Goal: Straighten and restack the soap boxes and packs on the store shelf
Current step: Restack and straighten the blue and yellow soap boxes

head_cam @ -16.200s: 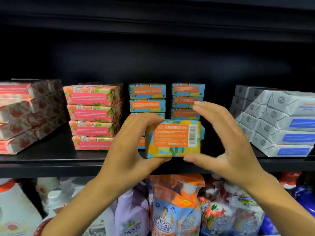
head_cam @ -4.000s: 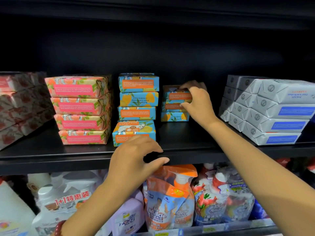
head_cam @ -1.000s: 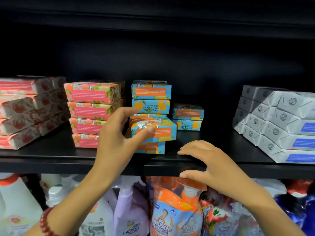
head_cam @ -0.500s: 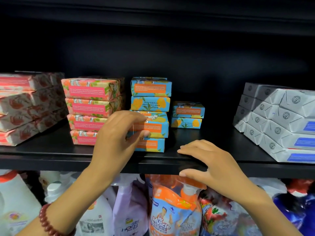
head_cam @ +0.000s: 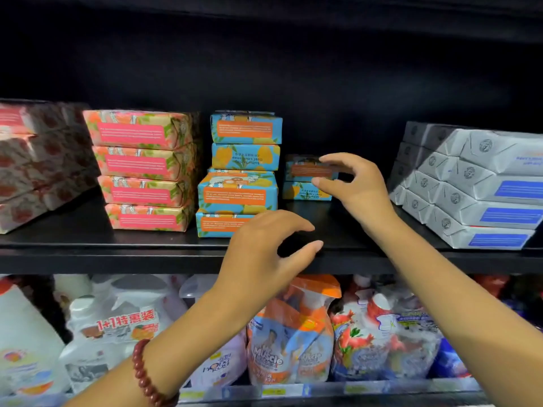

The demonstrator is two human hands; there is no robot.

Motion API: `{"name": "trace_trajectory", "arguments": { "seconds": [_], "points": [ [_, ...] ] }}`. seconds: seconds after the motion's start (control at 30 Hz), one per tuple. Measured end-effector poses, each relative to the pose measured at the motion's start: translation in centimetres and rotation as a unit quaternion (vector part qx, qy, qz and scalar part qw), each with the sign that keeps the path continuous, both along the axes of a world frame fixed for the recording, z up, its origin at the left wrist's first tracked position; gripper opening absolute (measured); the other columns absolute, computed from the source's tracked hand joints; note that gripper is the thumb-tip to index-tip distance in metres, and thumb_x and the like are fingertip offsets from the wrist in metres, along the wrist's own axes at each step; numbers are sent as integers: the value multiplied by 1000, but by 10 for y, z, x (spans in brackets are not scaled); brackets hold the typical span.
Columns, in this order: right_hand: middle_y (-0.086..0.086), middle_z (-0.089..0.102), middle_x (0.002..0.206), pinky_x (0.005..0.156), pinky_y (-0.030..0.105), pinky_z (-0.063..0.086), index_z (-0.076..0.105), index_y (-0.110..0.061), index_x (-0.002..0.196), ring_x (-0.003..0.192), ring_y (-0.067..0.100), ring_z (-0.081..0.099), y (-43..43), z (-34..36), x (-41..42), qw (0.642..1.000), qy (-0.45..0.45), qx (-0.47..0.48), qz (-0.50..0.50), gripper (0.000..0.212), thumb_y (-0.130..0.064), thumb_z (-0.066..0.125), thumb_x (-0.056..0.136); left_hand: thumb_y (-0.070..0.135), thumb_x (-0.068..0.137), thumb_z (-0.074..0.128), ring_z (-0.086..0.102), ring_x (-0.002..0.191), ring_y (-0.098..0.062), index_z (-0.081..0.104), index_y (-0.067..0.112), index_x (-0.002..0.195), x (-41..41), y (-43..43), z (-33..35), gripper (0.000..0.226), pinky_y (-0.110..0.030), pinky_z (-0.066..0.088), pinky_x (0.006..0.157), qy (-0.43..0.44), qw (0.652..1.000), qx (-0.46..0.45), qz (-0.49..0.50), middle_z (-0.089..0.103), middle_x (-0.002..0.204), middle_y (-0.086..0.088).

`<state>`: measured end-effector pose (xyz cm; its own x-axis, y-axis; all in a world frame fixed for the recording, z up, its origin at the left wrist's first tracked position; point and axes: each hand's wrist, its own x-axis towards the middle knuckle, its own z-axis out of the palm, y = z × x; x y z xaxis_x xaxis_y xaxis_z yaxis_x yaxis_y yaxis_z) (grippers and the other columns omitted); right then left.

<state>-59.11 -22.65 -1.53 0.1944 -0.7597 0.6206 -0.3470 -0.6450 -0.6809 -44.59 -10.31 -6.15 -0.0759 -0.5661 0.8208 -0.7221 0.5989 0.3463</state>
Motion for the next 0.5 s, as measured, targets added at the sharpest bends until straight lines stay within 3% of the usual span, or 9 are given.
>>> {"name": "trace_trajectory", "arguments": {
  "seconds": [0.13, 0.27, 0.5],
  "points": [
    [5, 58, 123, 95, 22, 41, 56, -10, 124, 112, 15, 54, -32, 8, 7, 992, 114, -3, -51, 56, -12, 78, 73, 31, 78, 73, 66, 86, -15, 74, 14, 90, -2, -8, -1, 21, -34, 53, 73, -53, 997, 58, 24, 73, 89, 3],
    [9, 56, 125, 99, 37, 41, 49, -11, 131, 116, 25, 51, -50, 4, 10, 957, 269, -30, -109, 66, -14, 78, 72, 34, 80, 72, 66, 82, -13, 76, 17, 82, -2, -8, -2, 18, -35, 53, 67, -66, 995, 58, 37, 73, 84, 6],
    [9, 56, 120, 93, 34, 40, 54, -13, 123, 112, 28, 47, -49, 3, 8, 940, 290, -105, -144, 54, -1, 68, 72, 35, 80, 73, 65, 87, -12, 76, 18, 85, -1, -7, -3, 17, -35, 53, 70, -57, 995, 72, 31, 72, 88, 8]
  ]
}}
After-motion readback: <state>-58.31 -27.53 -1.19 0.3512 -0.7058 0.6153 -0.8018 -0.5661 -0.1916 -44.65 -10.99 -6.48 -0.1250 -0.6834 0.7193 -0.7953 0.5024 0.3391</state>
